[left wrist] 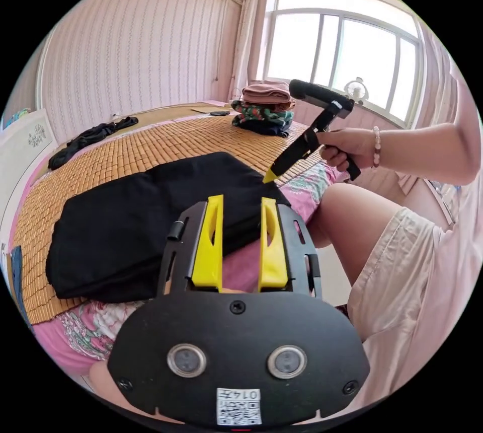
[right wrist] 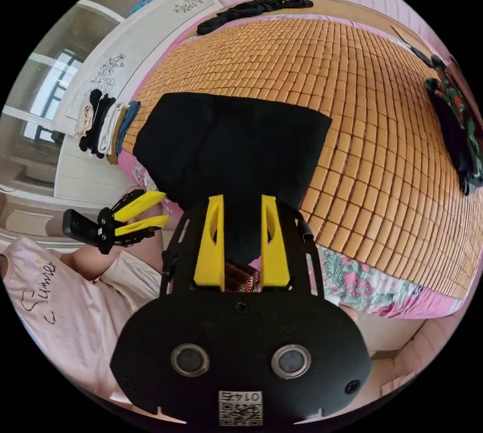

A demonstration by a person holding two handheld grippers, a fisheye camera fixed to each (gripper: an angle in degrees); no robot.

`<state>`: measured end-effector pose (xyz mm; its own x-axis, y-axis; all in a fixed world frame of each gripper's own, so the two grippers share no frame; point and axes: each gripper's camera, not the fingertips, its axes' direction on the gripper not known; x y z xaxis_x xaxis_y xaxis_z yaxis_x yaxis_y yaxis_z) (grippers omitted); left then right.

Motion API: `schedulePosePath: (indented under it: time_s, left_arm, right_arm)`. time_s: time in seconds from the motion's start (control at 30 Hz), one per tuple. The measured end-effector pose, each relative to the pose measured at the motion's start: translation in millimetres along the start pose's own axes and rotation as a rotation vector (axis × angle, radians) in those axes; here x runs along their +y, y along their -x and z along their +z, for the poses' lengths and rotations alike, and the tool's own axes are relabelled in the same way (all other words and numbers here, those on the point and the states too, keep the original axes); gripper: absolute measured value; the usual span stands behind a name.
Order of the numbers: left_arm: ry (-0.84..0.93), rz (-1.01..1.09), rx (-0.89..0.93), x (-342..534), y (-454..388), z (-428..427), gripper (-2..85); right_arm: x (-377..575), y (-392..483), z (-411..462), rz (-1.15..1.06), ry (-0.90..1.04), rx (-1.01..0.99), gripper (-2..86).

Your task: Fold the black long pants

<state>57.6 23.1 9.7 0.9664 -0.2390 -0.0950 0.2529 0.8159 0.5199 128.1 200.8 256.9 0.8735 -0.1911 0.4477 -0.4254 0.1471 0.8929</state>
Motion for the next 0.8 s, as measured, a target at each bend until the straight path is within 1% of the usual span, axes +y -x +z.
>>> schedulePosePath:
  time_s: [0.07,0.13,0.17,0.2,0.3,0.33,0.43,0.47,0.53,0.57,0.6,0.7,0.73,0.8]
  left_arm:
    - [0.012,0.04,0.034,-7,-14,9,12.1]
    - [0.05,0.082,0.075,-12,-27,25,12.9]
    - [0.088,0.12,0.093,-15,-35,37,13.2]
    - [0.134,0.167,0.1,-17,-45,49,13.5]
    - [0.199,0.292,0.077,-22,-66,71,14.0]
    - [0.21,0.304,0.074,-23,-69,75,14.0]
    - [0.236,0.277,0.032,-29,-71,89,11.1]
    - [0.224,0.251,0.002,-31,-68,89,7.7]
    - [0.221,0.225,0.009,-34,-62,88,4.5]
    - [0.235,0.204,0.017,-35,-58,87,3.4]
    - [0.224,0.192,0.036,-36,-53,83,2.7]
    - [0.214,0.18,0.053,-37,-47,70,1.7]
    - [0.215,0.179,0.056,-38,-46,68,1.6]
    - [0.22,0.175,0.075,-39,-44,57,1.2]
  right_arm:
    - [21,-19,12,0.05,0.055,-0.046,13.6]
    - [33,-33,25,0.058,0.095,-0.085,12.3]
    - [37,-39,33,0.045,0.127,-0.128,9.5]
    - [41,-45,36,0.05,0.127,-0.145,6.6]
    - [54,-52,25,0.01,0.078,-0.161,2.3]
    - [57,-54,23,0.003,0.078,-0.169,2.1]
    - [69,-64,7,-0.053,0.048,-0.293,1.8]
    - [73,-67,1,-0.083,0.04,-0.314,2.0]
    - [80,-79,-9,-0.101,0.003,-0.326,2.8]
    - [85,-95,-17,-0.069,-0.071,-0.333,4.1]
    - [89,-117,-21,0.009,-0.148,-0.321,6.3]
    - [92,-163,-17,0.168,-0.255,-0.278,11.1]
    - [92,-169,-15,0.188,-0.276,-0.288,11.8]
    - [86,-187,-1,0.243,-0.329,-0.381,13.5]
